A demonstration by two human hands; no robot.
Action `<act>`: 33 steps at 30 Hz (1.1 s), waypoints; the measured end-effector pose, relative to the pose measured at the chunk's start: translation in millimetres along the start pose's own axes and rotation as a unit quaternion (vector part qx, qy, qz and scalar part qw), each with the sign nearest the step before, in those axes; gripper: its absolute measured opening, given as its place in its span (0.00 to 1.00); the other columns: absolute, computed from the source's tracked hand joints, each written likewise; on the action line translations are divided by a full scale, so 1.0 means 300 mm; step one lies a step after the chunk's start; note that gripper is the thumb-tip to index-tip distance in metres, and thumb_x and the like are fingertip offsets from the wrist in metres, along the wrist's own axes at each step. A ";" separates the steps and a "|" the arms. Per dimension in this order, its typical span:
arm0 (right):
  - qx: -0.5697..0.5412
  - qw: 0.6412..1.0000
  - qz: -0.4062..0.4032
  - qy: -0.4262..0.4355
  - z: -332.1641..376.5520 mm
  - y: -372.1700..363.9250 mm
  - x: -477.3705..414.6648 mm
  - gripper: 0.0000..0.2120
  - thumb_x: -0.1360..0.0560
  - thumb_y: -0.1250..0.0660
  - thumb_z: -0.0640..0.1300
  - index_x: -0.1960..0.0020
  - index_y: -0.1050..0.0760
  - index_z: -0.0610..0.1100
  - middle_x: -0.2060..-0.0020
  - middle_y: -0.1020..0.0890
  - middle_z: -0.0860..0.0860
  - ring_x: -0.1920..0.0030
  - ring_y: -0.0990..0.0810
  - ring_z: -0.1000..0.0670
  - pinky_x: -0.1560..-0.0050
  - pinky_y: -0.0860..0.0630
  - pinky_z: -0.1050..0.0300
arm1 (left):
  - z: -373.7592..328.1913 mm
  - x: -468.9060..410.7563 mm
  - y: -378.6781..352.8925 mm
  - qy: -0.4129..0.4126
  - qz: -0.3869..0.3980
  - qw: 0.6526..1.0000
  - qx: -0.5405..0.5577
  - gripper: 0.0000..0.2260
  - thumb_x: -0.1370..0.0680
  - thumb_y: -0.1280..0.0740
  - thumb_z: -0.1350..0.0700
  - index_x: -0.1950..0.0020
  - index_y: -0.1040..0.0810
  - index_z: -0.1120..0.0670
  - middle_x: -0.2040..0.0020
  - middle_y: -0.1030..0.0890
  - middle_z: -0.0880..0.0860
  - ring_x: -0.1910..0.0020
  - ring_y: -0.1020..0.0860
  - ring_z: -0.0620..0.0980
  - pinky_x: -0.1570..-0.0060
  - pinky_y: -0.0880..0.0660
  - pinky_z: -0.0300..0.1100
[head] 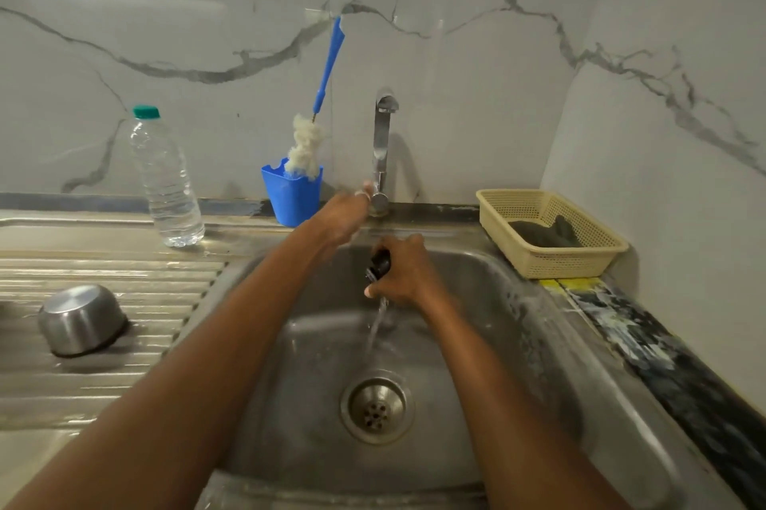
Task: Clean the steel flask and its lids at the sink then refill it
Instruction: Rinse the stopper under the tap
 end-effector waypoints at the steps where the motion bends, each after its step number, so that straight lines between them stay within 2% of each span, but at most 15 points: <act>1: 0.015 1.000 0.002 0.001 0.000 -0.003 0.002 0.28 0.35 0.17 0.43 0.39 0.24 0.46 0.38 0.35 0.46 0.53 0.26 0.50 0.52 0.26 0.62 | 0.010 0.038 0.008 -0.010 -0.006 0.999 -0.033 0.23 0.14 0.44 0.44 0.26 0.28 0.57 0.27 0.27 0.54 0.31 0.28 0.54 0.30 0.31 0.51; 3: 0.034 0.999 0.007 -0.001 0.004 -0.008 0.003 0.29 0.37 0.16 0.45 0.41 0.25 0.47 0.39 0.34 0.47 0.51 0.26 0.48 0.48 0.25 0.56 | 0.041 0.116 0.017 -0.044 0.009 0.993 -0.112 0.18 0.14 0.41 0.49 0.34 0.21 0.60 0.36 0.21 0.55 0.41 0.25 0.50 0.42 0.31 0.44; 6: 0.084 0.994 0.066 -0.008 0.015 -0.021 0.014 0.28 0.38 0.15 0.48 0.45 0.28 0.50 0.43 0.24 0.47 0.53 0.25 0.49 0.56 0.28 0.57 | 0.109 0.230 0.036 -0.056 0.039 0.970 -0.232 0.13 0.15 0.40 0.53 0.48 0.17 0.55 0.46 0.18 0.54 0.46 0.22 0.51 0.47 0.31 0.42; 8: 0.117 0.981 0.147 -0.041 0.015 -0.031 0.042 0.28 0.35 0.17 0.50 0.44 0.29 0.47 0.48 0.20 0.47 0.56 0.22 0.50 0.59 0.24 0.54 | 0.146 0.282 0.032 -0.049 0.066 0.950 -0.302 0.13 0.16 0.39 0.51 0.45 0.16 0.55 0.44 0.17 0.55 0.44 0.21 0.54 0.43 0.26 0.45; 10: 0.131 0.969 0.197 -0.067 0.011 -0.035 0.078 0.27 0.32 0.19 0.51 0.41 0.29 0.46 0.48 0.19 0.47 0.54 0.18 0.47 0.53 0.17 0.48 | 0.184 0.322 0.012 -0.029 0.112 0.926 -0.360 0.13 0.16 0.39 0.49 0.42 0.17 0.53 0.43 0.17 0.54 0.44 0.21 0.54 0.40 0.25 0.50; 13: 0.081 0.990 0.116 -0.020 0.020 -0.021 0.075 0.22 0.30 0.21 0.50 0.42 0.26 0.47 0.49 0.19 0.47 0.54 0.17 0.46 0.54 0.17 0.49 | 0.235 0.336 -0.019 -0.017 0.118 0.901 -0.416 0.14 0.18 0.39 0.47 0.41 0.18 0.49 0.42 0.18 0.54 0.46 0.20 0.54 0.43 0.23 0.52; 16: 0.012 1.000 0.004 0.013 0.041 0.000 0.062 0.17 0.31 0.20 0.48 0.48 0.24 0.47 0.52 0.18 0.48 0.55 0.19 0.47 0.59 0.22 0.55 | 0.248 0.322 -0.021 -0.020 0.100 0.881 -0.462 0.16 0.20 0.39 0.45 0.35 0.20 0.46 0.36 0.20 0.54 0.39 0.21 0.58 0.39 0.23 0.55; 20: 0.120 0.980 0.150 -0.050 0.014 -0.023 0.077 0.16 0.31 0.19 0.48 0.48 0.22 0.46 0.57 0.17 0.48 0.62 0.15 0.48 0.65 0.19 0.56 | 0.259 0.301 -0.013 -0.012 0.101 0.859 -0.502 0.18 0.18 0.40 0.44 0.30 0.23 0.48 0.34 0.21 0.56 0.37 0.22 0.59 0.38 0.24 0.54; 21: 0.123 0.981 0.141 -0.051 0.021 -0.010 0.076 0.17 0.31 0.19 0.49 0.47 0.21 0.46 0.57 0.17 0.48 0.64 0.16 0.49 0.64 0.18 0.55 | 0.266 0.299 -0.011 -0.004 0.117 0.851 -0.512 0.19 0.17 0.40 0.44 0.29 0.24 0.48 0.32 0.22 0.55 0.35 0.23 0.58 0.36 0.25 0.54; 25: -0.120 0.990 -0.063 -0.050 0.062 0.050 0.045 0.18 0.31 0.20 0.51 0.49 0.23 0.45 0.59 0.17 0.48 0.67 0.16 0.49 0.61 0.16 0.51 | 0.287 0.295 -0.015 0.026 0.185 0.835 -0.517 0.20 0.17 0.39 0.47 0.26 0.26 0.49 0.26 0.27 0.55 0.30 0.26 0.58 0.30 0.29 0.54; 26: -0.141 0.987 -0.034 -0.063 0.059 0.037 0.049 0.17 0.30 0.21 0.50 0.49 0.22 0.44 0.59 0.16 0.45 0.67 0.16 0.49 0.60 0.16 0.51 | 0.288 0.295 -0.017 0.031 0.194 0.830 -0.521 0.21 0.17 0.39 0.47 0.25 0.27 0.49 0.25 0.28 0.55 0.29 0.27 0.58 0.29 0.30 0.54; 28: 0.037 0.986 0.131 -0.098 0.019 -0.021 0.084 0.15 0.29 0.21 0.48 0.49 0.19 0.42 0.59 0.15 0.45 0.64 0.16 0.49 0.60 0.16 0.53 | 0.292 0.300 -0.024 0.037 0.208 0.819 -0.533 0.22 0.16 0.40 0.46 0.23 0.29 0.50 0.24 0.29 0.55 0.27 0.29 0.58 0.28 0.31 0.53; 30: 0.131 0.970 0.180 -0.101 -0.007 -0.022 0.092 0.13 0.29 0.20 0.48 0.51 0.18 0.42 0.60 0.15 0.47 0.63 0.15 0.51 0.63 0.17 0.57 | 0.296 0.298 -0.024 0.041 0.215 0.813 -0.539 0.22 0.16 0.40 0.46 0.23 0.29 0.51 0.23 0.30 0.55 0.27 0.29 0.58 0.28 0.31 0.53; 31: 0.080 0.981 0.150 -0.093 0.003 0.003 0.082 0.13 0.29 0.20 0.48 0.52 0.19 0.42 0.62 0.16 0.48 0.66 0.16 0.52 0.66 0.19 0.59 | 0.299 0.294 -0.023 0.042 0.217 0.813 -0.538 0.22 0.16 0.40 0.46 0.23 0.29 0.52 0.23 0.30 0.55 0.27 0.29 0.58 0.28 0.32 0.53; 33: -0.179 0.981 0.035 -0.074 0.031 0.063 0.050 0.14 0.29 0.20 0.47 0.50 0.21 0.42 0.64 0.18 0.48 0.70 0.20 0.52 0.71 0.23 0.60 | 0.301 0.290 -0.023 0.043 0.223 0.812 -0.537 0.22 0.16 0.40 0.47 0.23 0.29 0.53 0.23 0.30 0.54 0.27 0.29 0.57 0.27 0.32 0.53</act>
Point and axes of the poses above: each hand's wrist, its own x-axis away from the middle knuckle, its own y-axis out of the back of the hand, z = x × y, the point moved 1 cm from there along -x, towards the middle knuckle
